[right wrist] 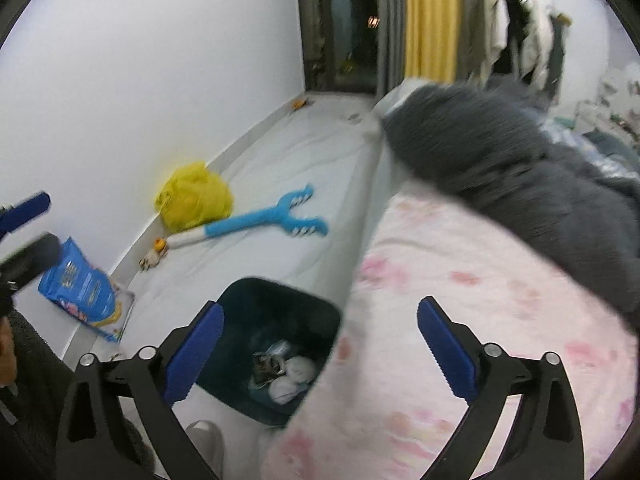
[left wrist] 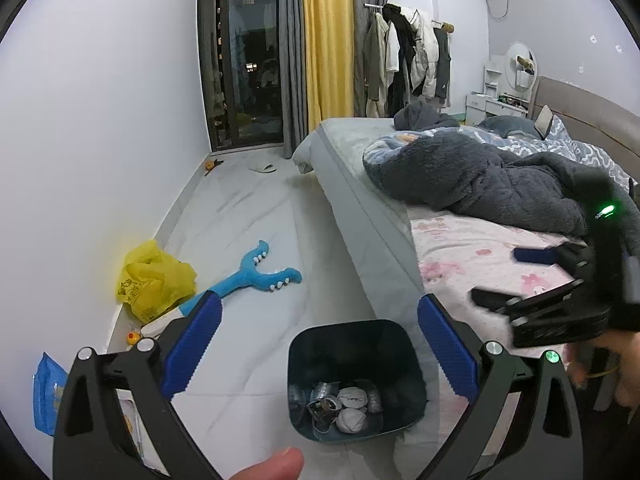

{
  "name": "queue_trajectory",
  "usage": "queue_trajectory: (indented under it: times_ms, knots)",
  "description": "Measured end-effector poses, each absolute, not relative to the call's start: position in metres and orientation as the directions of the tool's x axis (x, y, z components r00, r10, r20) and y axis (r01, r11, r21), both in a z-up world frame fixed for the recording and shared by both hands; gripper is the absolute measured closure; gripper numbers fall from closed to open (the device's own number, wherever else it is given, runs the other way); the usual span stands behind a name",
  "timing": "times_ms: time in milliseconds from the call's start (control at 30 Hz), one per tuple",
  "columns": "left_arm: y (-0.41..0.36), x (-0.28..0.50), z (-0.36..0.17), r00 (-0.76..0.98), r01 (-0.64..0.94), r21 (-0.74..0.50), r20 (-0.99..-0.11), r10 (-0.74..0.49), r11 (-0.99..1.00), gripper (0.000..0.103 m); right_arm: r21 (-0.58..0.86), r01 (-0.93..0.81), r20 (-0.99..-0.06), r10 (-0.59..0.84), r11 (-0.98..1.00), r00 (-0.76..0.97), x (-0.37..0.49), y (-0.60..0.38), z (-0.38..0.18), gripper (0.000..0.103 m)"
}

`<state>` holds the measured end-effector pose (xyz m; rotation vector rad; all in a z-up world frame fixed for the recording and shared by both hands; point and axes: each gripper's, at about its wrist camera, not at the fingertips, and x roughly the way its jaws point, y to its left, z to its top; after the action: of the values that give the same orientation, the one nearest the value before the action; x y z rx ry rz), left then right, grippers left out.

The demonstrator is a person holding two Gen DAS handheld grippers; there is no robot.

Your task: Collect trash

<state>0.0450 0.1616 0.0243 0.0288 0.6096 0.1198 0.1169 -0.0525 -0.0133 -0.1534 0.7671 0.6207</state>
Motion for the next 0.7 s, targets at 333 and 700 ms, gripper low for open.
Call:
queue_trajectory:
  times_ms: [333, 700]
  knots:
    - [0.148, 0.032, 0.02, 0.84, -0.133, -0.007, -0.532, 0.108, 0.991, 0.003, 0.013, -0.472, -0.595, 0.386, 0.882, 0.705, 0.078, -0.151, 0.024, 0.003]
    - [0.121, 0.012, 0.005, 0.838, -0.093, 0.052, -0.535, 0.106, 0.994, 0.003, 0.119, -0.381, -0.509, 0.386, 0.917, 0.77, 0.034, -0.241, 0.033, 0.003]
